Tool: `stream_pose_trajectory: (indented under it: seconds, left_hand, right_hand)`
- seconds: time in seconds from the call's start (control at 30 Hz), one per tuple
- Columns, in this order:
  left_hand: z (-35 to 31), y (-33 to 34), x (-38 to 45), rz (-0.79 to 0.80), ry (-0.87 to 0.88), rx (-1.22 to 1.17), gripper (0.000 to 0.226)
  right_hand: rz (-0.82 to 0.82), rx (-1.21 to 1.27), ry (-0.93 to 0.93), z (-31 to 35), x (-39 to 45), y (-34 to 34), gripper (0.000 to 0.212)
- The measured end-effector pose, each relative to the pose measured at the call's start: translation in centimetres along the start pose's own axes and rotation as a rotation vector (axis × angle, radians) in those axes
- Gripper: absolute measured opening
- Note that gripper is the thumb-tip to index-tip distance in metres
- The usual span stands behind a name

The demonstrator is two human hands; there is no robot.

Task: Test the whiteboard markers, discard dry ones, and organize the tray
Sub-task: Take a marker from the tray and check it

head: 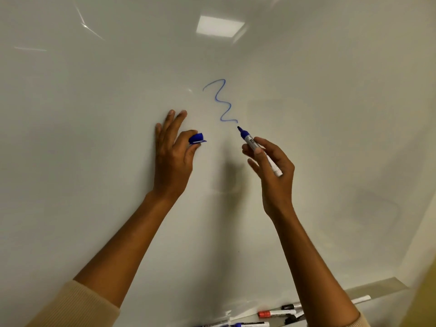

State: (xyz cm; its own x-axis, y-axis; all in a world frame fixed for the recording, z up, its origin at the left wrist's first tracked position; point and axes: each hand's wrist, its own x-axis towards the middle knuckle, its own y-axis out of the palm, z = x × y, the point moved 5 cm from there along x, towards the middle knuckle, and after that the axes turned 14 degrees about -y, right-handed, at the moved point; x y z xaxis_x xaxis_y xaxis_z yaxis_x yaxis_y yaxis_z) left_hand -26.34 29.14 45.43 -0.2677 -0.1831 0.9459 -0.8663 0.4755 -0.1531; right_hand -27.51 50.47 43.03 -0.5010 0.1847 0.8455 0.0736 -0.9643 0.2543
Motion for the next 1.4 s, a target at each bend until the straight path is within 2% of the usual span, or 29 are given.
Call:
stream_pose_trajectory:
  seconds: [0.13,0.33,0.57,0.73,0.9,1.13,1.4]
  left_hand:
    - [-1.0,-0.2,-3.0,0.172,-0.031,-0.202,0.031]
    - [0.4,-0.6,-7.9,0.360,-0.234,-0.354,0.035]
    - [4.2,-2.6,-12.7,0.604,-0.381,-0.244,0.030]
    - [6.7,-5.0,-16.1,0.791,-0.482,-0.241,0.027]
    - [8.8,-7.8,-19.0,0.882,-0.773,-0.390,0.020]
    - [13.1,-12.5,-22.9,0.865,-0.966,-0.393,0.015]
    - [19.5,-20.1,-28.4,0.876,-1.108,-0.272,0.017]
  right_hand:
    - [0.063,0.141,0.089,0.5,-3.4,-0.2,0.022]
    - [0.070,0.085,0.186,-1.6,-7.6,-0.6,0.037]
    - [0.196,0.073,0.369,-4.3,-11.8,0.8,0.039]
    - [0.353,0.090,0.472,-6.2,-15.5,3.4,0.037]
    - [0.375,0.233,0.666,-8.0,-19.1,7.0,0.035]
    - [0.447,0.381,0.899,-9.9,-27.4,13.8,0.029]
    - [0.579,0.464,1.105,-10.2,-35.8,20.8,0.028]
